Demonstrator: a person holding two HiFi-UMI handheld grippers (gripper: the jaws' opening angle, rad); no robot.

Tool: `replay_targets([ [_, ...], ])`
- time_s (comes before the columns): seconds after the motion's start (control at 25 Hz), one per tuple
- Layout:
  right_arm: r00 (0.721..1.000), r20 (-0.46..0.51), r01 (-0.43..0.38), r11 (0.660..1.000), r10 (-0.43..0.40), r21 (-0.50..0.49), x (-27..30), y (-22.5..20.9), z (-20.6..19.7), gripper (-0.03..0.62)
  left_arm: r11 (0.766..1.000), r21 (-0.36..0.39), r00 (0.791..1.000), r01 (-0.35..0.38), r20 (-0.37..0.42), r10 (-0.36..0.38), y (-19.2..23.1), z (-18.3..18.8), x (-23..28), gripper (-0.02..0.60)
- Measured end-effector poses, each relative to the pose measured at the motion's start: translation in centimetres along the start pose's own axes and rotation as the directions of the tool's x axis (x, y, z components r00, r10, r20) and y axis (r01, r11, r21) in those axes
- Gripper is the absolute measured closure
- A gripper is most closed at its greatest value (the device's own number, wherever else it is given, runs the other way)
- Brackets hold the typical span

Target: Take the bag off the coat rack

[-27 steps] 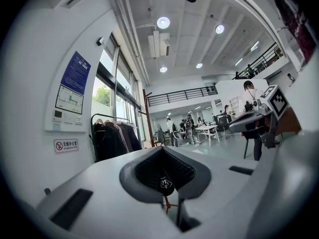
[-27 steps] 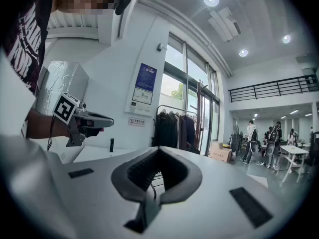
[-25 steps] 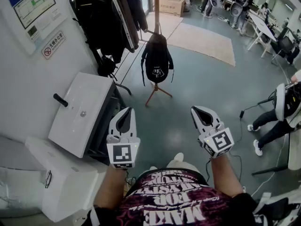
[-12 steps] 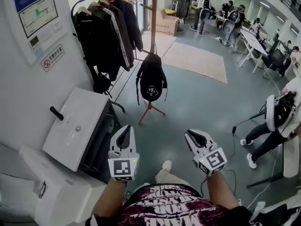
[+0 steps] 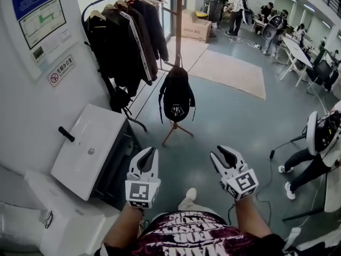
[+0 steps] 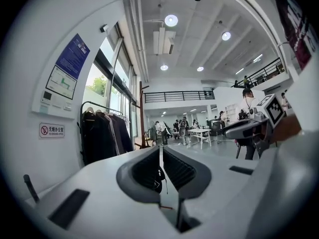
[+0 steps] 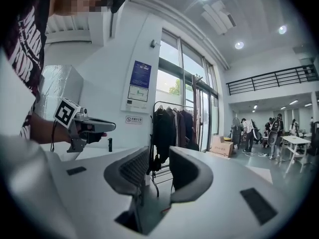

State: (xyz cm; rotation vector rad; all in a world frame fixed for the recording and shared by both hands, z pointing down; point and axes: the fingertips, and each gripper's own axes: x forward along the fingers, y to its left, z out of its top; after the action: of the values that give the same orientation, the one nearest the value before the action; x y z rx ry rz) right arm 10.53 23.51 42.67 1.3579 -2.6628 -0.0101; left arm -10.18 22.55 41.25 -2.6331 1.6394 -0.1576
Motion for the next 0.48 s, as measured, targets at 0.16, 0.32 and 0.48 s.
replay_targets([
  [0.16, 1.000, -0.014, -0.006, 1.000, 0.006, 0.017, 2.3, -2.6, -0.8, 0.453, 1.000, -0.012, 1.000, -0.015, -0.007, 0.015, 1.0, -0.5, 2.5, 0.521],
  [0.32, 0.999, -0.030, -0.018, 1.000, 0.019, 0.020, 4.2, -4.9, -1.6, 0.448, 1.000, -0.010, 0.999, -0.028, -0.020, 0.028, 1.7, -1.1, 5.3, 0.503],
  [0.48, 0.999, -0.032, -0.029, 0.999, 0.029, 0.020, 5.8, -7.3, -2.1, 0.444, 0.999, -0.008, 0.998, -0.034, -0.048, 0.033, 1.9, -1.8, 8.3, 0.503],
])
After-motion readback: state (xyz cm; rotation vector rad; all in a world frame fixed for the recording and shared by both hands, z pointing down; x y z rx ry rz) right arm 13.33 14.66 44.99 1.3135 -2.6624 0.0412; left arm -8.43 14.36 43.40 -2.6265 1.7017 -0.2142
